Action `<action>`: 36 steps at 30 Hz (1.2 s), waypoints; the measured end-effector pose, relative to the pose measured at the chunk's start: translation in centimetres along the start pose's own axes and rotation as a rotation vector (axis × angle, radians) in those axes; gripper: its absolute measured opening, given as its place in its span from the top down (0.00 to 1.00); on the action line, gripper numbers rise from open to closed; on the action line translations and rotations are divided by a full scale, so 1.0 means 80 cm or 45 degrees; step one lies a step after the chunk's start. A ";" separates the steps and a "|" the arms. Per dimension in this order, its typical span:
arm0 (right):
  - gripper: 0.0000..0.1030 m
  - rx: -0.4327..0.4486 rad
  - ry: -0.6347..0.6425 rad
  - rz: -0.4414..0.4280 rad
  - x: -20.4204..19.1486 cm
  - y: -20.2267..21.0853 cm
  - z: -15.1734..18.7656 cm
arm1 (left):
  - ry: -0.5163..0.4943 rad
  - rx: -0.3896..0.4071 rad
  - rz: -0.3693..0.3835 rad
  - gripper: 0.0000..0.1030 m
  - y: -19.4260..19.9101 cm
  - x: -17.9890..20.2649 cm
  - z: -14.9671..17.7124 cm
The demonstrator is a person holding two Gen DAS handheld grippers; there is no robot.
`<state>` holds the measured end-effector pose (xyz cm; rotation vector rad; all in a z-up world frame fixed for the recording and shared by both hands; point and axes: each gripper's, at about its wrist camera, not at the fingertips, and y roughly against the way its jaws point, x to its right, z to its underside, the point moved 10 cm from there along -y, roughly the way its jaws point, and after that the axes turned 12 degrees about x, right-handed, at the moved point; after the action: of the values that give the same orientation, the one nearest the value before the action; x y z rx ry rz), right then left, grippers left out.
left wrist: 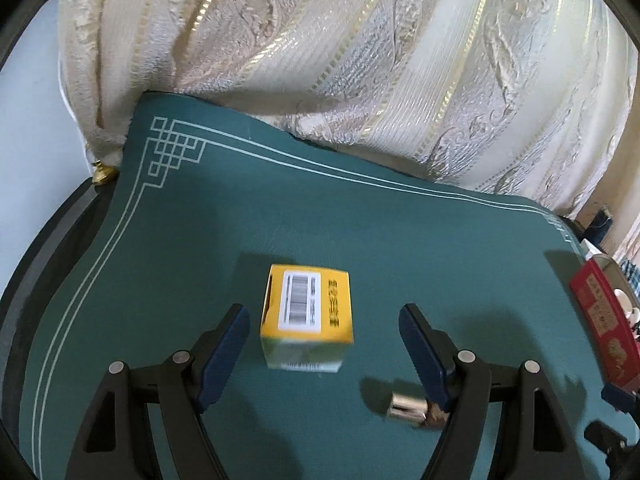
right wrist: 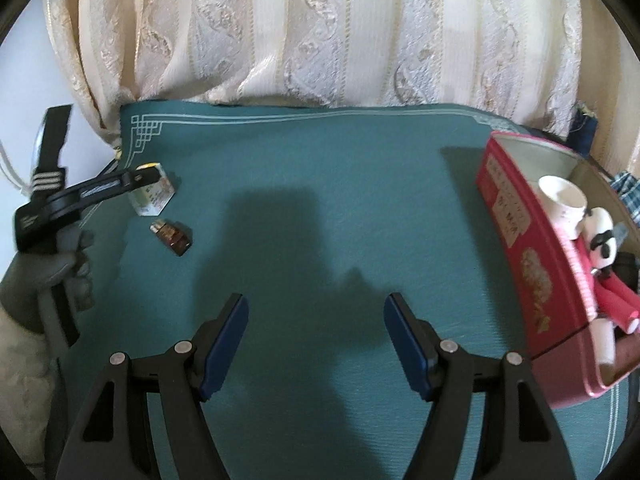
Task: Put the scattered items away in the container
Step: 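Close the left gripper on the yellow box while the right gripper grasps the brown bottle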
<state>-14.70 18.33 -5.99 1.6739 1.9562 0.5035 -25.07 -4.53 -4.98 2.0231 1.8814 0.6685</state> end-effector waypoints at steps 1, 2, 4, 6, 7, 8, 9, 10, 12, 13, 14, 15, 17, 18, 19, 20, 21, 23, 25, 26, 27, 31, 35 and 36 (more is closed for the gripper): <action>0.28 -0.013 0.000 -0.021 -0.005 -0.001 0.002 | 0.005 -0.002 0.011 0.27 -0.002 0.000 0.000; 0.28 -0.025 0.003 -0.046 -0.010 -0.002 0.003 | 0.011 -0.010 0.027 0.50 -0.007 0.000 0.001; 0.28 -0.047 0.009 -0.093 -0.022 -0.005 0.005 | 0.036 -0.017 0.052 0.54 -0.011 -0.002 0.002; 0.28 -0.065 0.017 -0.147 -0.036 -0.008 0.003 | 0.045 -0.011 0.068 0.54 -0.008 -0.002 0.003; 0.28 -0.069 0.027 -0.177 -0.046 -0.009 0.001 | 0.043 -0.006 0.075 0.54 -0.005 -0.001 0.003; 0.28 -0.069 0.041 -0.198 -0.054 -0.011 0.000 | 0.037 0.001 0.082 0.54 -0.002 0.000 0.003; 0.28 -0.069 0.064 -0.223 -0.065 -0.013 -0.002 | 0.033 0.006 0.086 0.54 0.001 0.001 0.003; 0.28 -0.065 0.093 -0.250 -0.077 -0.016 -0.004 | 0.035 0.010 0.093 0.54 0.004 0.002 0.003; 0.28 -0.063 0.145 -0.289 -0.097 -0.024 -0.006 | 0.048 0.020 0.108 0.54 0.010 0.002 0.000; 0.28 -0.064 0.166 -0.306 -0.107 -0.029 -0.007 | 0.051 0.026 0.113 0.54 0.012 0.002 -0.002; 0.28 -0.067 0.176 -0.322 -0.114 -0.034 -0.008 | 0.054 0.032 0.116 0.54 0.015 0.002 -0.004; 0.28 -0.075 0.185 -0.341 -0.122 -0.040 -0.008 | 0.059 0.038 0.121 0.54 0.018 0.002 -0.007; 0.28 -0.088 0.201 -0.358 -0.134 -0.050 -0.007 | 0.066 0.048 0.129 0.54 0.022 0.001 -0.011; 0.28 -0.095 0.212 -0.363 -0.139 -0.056 -0.006 | 0.072 0.053 0.128 0.54 0.023 0.000 -0.013; 0.28 -0.106 0.222 -0.363 -0.144 -0.062 -0.004 | 0.077 0.055 0.125 0.54 0.024 -0.002 -0.014; 0.28 -0.117 0.231 -0.364 -0.148 -0.068 -0.003 | 0.084 0.056 0.121 0.54 0.024 -0.004 -0.015; 0.28 -0.123 0.238 -0.367 -0.151 -0.070 -0.001 | 0.088 0.056 0.117 0.54 0.024 -0.006 -0.015; 0.28 -0.130 0.265 -0.365 -0.159 -0.079 0.001 | 0.096 0.050 0.109 0.54 0.022 -0.009 -0.015; 0.31 -0.132 0.297 -0.359 -0.165 -0.086 0.003 | 0.101 0.046 0.107 0.54 0.021 -0.012 -0.013; 0.35 -0.138 0.313 -0.352 -0.168 -0.091 0.004 | 0.103 0.046 0.104 0.54 0.020 -0.013 -0.013; 0.37 -0.146 0.324 -0.343 -0.169 -0.094 0.005 | 0.103 0.047 0.102 0.54 0.020 -0.013 -0.013; 0.54 -0.153 0.353 -0.319 -0.177 -0.110 0.001 | 0.102 0.044 0.096 0.54 0.019 -0.013 -0.012; 0.76 -0.131 0.384 -0.255 -0.172 -0.115 -0.002 | 0.101 0.039 0.089 0.54 0.018 -0.014 -0.010; 0.77 -0.127 0.381 -0.256 -0.172 -0.113 -0.001 | 0.100 0.038 0.087 0.54 0.017 -0.014 -0.010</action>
<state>-20.43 3.24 -9.24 1.3853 2.2406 0.7974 -24.33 -5.86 -3.75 2.1177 1.8834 0.7525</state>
